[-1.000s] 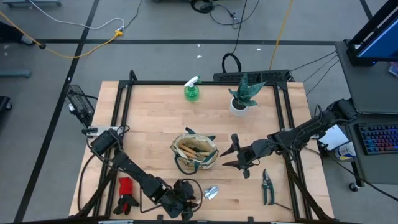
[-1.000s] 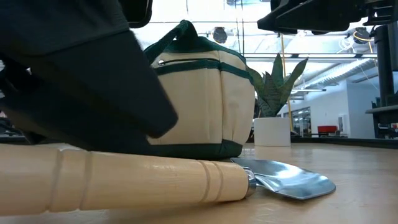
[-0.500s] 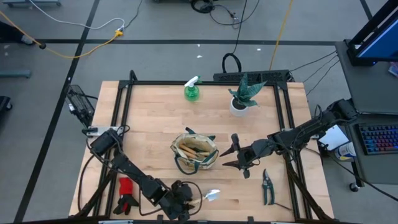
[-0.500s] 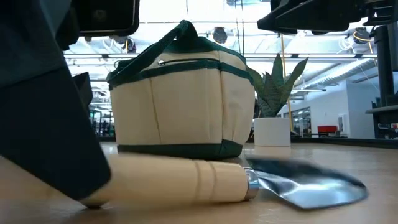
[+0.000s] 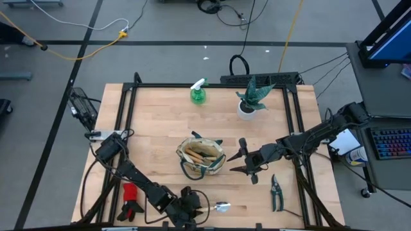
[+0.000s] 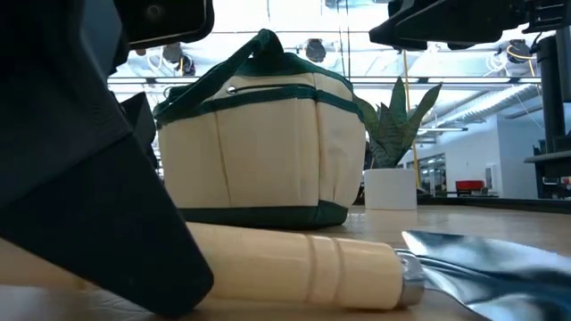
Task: Pick & Place Garden tools in Gardening bag
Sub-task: Put the brown trowel into the gardening bag
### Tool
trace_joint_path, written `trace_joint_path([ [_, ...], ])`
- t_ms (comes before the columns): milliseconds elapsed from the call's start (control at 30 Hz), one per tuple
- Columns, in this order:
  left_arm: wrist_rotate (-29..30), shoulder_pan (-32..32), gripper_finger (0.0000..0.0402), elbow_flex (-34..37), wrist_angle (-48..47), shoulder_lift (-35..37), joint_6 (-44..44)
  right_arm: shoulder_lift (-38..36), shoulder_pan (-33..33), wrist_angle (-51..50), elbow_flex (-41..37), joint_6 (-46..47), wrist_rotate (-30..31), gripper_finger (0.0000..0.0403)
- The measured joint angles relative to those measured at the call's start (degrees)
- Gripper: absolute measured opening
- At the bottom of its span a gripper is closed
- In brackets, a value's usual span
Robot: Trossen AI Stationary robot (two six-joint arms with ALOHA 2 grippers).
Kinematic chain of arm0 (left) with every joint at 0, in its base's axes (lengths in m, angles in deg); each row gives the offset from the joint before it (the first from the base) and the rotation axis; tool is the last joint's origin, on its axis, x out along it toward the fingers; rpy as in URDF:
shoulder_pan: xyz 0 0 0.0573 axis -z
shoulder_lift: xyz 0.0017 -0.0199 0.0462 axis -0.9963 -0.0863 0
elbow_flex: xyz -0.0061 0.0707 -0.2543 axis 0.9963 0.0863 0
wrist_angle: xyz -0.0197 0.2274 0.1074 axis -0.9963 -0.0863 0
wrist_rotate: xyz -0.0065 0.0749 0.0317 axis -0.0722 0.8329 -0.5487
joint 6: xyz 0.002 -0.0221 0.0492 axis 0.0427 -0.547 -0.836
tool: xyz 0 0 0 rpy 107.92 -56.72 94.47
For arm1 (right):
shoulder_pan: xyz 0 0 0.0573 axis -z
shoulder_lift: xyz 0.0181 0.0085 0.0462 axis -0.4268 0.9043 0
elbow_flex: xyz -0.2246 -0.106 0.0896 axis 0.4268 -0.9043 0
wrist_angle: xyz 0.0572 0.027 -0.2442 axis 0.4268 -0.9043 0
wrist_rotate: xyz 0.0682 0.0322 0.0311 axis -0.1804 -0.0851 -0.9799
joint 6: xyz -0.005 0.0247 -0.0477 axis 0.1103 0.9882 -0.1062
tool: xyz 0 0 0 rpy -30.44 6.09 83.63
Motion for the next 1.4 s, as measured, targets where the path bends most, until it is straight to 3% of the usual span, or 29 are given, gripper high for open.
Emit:
trace_joint_path([
  [533, 0.0, -2.5, 0.0072, 0.4, -2.1, 3.7, -15.4, 0.0, 0.0, 0.0, 0.0, 0.0, 0.1, 0.0171],
  [767, 2.1, -3.3, 0.0072, 0.5, -16.2, 10.5, -18.7, 0.0, 0.0, 1.6, 0.0, 0.5, 0.2, 0.0171],
  [1400, 13.5, -1.0, 0.0072, 0.3, -19.9, 24.5, -41.1, 0.0, 0.0, 2.3, 0.0, 17.1, 0.2, 0.0171],
])
